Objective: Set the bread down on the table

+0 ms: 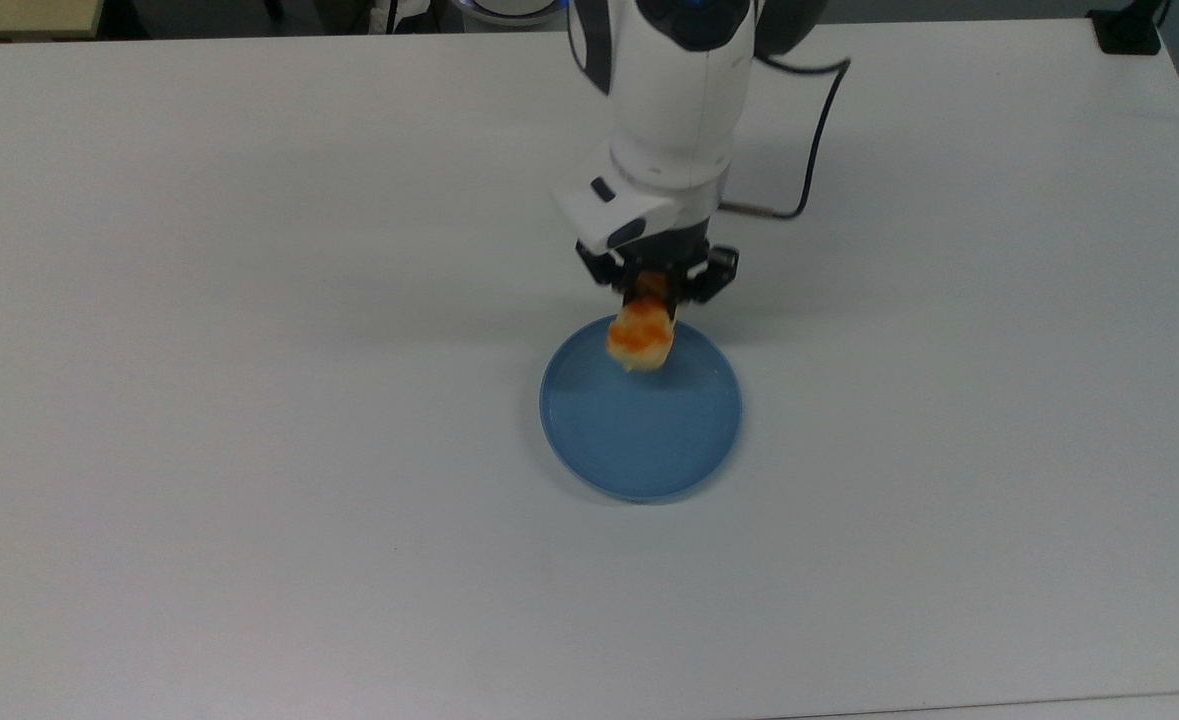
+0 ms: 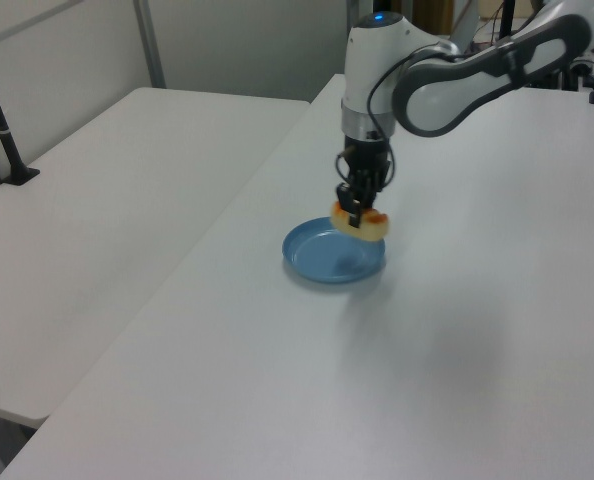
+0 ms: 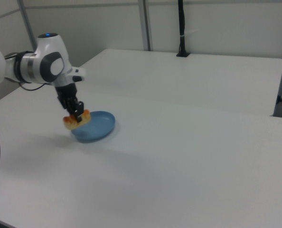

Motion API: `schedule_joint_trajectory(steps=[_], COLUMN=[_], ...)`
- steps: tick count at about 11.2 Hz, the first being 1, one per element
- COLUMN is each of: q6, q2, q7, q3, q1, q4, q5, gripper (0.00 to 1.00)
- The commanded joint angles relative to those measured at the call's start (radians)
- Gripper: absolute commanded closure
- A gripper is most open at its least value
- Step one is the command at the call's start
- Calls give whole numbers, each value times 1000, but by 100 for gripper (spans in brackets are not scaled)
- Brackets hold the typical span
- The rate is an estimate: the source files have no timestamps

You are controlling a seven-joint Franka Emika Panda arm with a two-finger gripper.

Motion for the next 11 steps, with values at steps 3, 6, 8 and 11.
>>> schedule_joint_trajectory(steps=[3,6,8,11], q6=[-81,-80,-86,-194], q2=[-230,-199,-194,-213], q7=[-154,-137,-137,-136], q3=[146,155,154,152], q1=[4,9,9,-5], q4=[-388,-391,-388,-322], q5=[-7,-7,-17,-17], gripper=[58,38,0,0])
